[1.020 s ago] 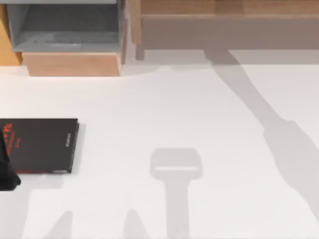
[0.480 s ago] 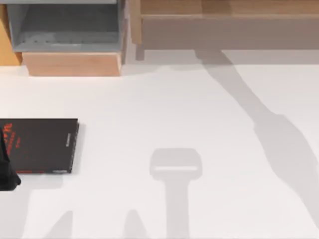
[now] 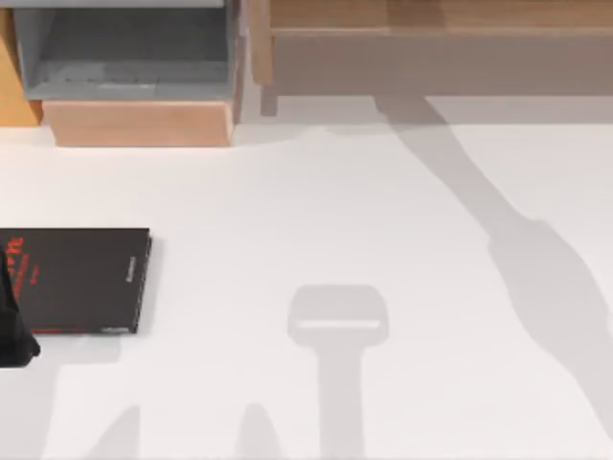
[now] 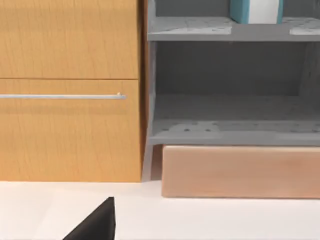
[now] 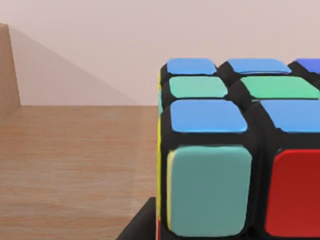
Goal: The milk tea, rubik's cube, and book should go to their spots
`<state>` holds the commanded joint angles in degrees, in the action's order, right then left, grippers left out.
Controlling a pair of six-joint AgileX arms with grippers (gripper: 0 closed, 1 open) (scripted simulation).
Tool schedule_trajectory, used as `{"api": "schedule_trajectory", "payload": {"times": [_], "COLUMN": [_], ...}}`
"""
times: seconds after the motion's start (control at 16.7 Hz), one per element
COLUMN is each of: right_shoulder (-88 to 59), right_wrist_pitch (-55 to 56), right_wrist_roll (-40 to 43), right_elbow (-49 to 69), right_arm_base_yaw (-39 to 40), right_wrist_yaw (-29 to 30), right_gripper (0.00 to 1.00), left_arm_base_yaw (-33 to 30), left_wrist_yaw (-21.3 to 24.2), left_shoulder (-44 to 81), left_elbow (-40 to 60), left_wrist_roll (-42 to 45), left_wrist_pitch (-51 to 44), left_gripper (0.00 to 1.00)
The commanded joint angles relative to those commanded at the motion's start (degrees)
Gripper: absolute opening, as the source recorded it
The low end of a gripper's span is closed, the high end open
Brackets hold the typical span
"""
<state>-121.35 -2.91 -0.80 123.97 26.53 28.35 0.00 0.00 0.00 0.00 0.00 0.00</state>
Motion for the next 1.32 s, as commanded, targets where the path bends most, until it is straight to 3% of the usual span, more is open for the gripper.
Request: {"api": "schedule_trajectory", "payload": {"times": [0.24,0.3,0.84,1.32], "right_shoulder": [0.00,0.00,0.21,7.46], "right_wrist_pitch": [0.00,0.00,0.12,3.65], "right_wrist_roll": [0.00,0.00,0.02,-0.09], "right_elbow": [0.00,0.00,-0.22,-11.16], "right_arm_base_yaw": [0.00,0.00,-0.05,1.72], "right_wrist_yaw": [0.00,0.00,-0.02,1.73], "right_gripper": [0.98,1.00,1.00,1.00], "left_arm_base_yaw": [0.00,0.00,0.00,0.00], "left_wrist_yaw": [0.00,0.00,0.00,0.00], "left_shoulder": [0.00,0.00,0.00,0.00], "left_elbow": [0.00,0.00,0.00,0.00], "left_wrist_roll": [0.00,0.00,0.00,0.00], "left_wrist_pitch": [0.00,0.00,0.00,0.00], "left_gripper": [1.00,1.00,1.00,1.00]}}
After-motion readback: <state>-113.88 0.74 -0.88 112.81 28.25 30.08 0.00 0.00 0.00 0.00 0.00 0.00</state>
